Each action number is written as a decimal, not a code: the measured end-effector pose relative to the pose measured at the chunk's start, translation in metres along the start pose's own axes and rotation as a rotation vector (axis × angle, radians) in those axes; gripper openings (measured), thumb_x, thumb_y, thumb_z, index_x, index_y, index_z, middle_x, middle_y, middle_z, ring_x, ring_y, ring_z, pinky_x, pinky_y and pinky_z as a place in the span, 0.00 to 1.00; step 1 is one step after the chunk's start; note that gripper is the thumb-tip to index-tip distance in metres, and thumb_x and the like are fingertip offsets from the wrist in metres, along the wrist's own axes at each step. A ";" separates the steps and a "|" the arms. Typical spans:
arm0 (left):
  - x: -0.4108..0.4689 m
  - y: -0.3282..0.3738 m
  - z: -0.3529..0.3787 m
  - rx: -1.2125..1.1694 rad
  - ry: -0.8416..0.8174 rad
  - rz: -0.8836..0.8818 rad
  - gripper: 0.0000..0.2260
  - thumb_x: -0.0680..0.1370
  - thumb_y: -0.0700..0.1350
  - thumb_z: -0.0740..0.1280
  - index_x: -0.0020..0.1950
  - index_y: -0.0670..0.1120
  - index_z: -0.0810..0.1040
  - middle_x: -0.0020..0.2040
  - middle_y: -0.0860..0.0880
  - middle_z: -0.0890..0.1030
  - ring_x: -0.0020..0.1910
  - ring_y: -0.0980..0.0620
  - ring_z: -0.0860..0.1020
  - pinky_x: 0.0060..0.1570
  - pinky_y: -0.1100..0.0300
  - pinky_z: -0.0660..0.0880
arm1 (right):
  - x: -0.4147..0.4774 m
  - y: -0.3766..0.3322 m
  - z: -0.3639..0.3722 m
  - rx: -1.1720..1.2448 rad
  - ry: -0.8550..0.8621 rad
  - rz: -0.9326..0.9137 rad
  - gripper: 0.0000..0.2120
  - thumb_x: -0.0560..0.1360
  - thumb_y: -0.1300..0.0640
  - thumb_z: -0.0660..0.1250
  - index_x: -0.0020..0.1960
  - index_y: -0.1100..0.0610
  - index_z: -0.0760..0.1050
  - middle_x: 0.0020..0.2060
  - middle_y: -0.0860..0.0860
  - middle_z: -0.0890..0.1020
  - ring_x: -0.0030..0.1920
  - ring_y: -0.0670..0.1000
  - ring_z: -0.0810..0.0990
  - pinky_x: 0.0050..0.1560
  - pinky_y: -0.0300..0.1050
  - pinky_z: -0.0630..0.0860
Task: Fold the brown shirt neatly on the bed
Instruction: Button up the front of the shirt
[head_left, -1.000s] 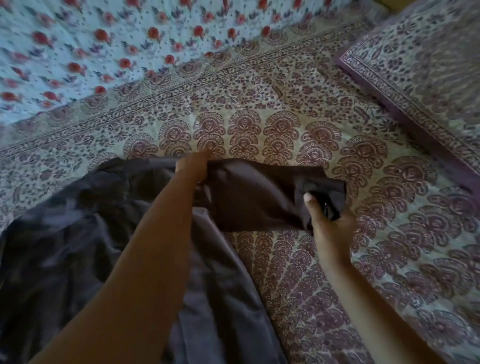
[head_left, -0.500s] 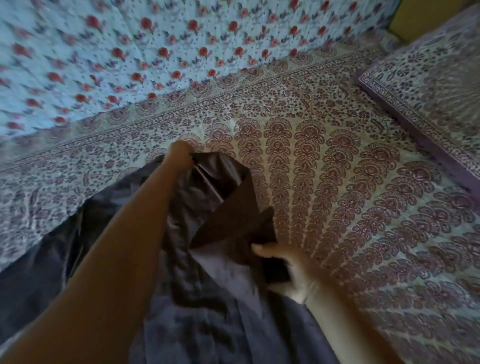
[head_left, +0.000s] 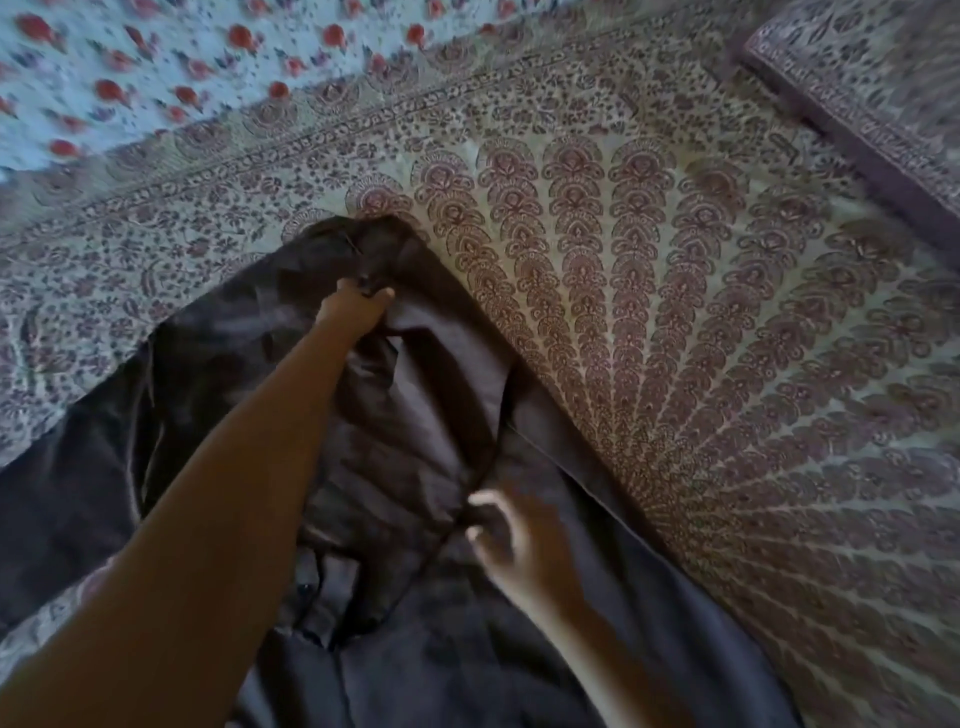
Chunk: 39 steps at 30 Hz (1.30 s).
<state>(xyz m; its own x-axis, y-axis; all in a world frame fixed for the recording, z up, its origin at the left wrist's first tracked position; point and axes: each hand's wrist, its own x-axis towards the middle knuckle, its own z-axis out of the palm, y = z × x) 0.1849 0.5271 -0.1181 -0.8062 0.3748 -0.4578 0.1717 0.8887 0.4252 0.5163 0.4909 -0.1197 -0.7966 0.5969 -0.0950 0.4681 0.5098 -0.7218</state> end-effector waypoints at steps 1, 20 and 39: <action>0.001 0.003 0.003 -0.074 0.006 -0.036 0.33 0.75 0.60 0.64 0.70 0.40 0.61 0.67 0.36 0.70 0.64 0.36 0.71 0.63 0.48 0.71 | 0.001 0.014 -0.007 -0.134 0.142 0.034 0.13 0.66 0.52 0.64 0.50 0.52 0.76 0.43 0.49 0.81 0.45 0.50 0.78 0.46 0.44 0.73; 0.047 0.010 -0.038 -0.020 0.276 0.182 0.05 0.74 0.39 0.67 0.47 0.47 0.80 0.54 0.45 0.81 0.56 0.45 0.78 0.51 0.61 0.72 | -0.007 0.027 -0.014 -0.430 0.099 -0.226 0.18 0.66 0.54 0.67 0.55 0.52 0.71 0.35 0.49 0.77 0.27 0.49 0.76 0.20 0.39 0.70; 0.018 -0.046 -0.051 -0.211 0.005 0.073 0.31 0.69 0.40 0.75 0.67 0.41 0.64 0.64 0.37 0.72 0.60 0.43 0.74 0.57 0.47 0.72 | -0.070 0.033 -0.003 -0.406 -0.019 0.069 0.10 0.62 0.53 0.58 0.43 0.53 0.64 0.34 0.50 0.74 0.27 0.53 0.77 0.21 0.42 0.68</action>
<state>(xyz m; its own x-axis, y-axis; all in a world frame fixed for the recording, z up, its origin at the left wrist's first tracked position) 0.1335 0.4791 -0.1059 -0.7987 0.4342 -0.4165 0.1076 0.7841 0.6112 0.5884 0.4676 -0.1348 -0.7632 0.6286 -0.1496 0.6306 0.6740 -0.3848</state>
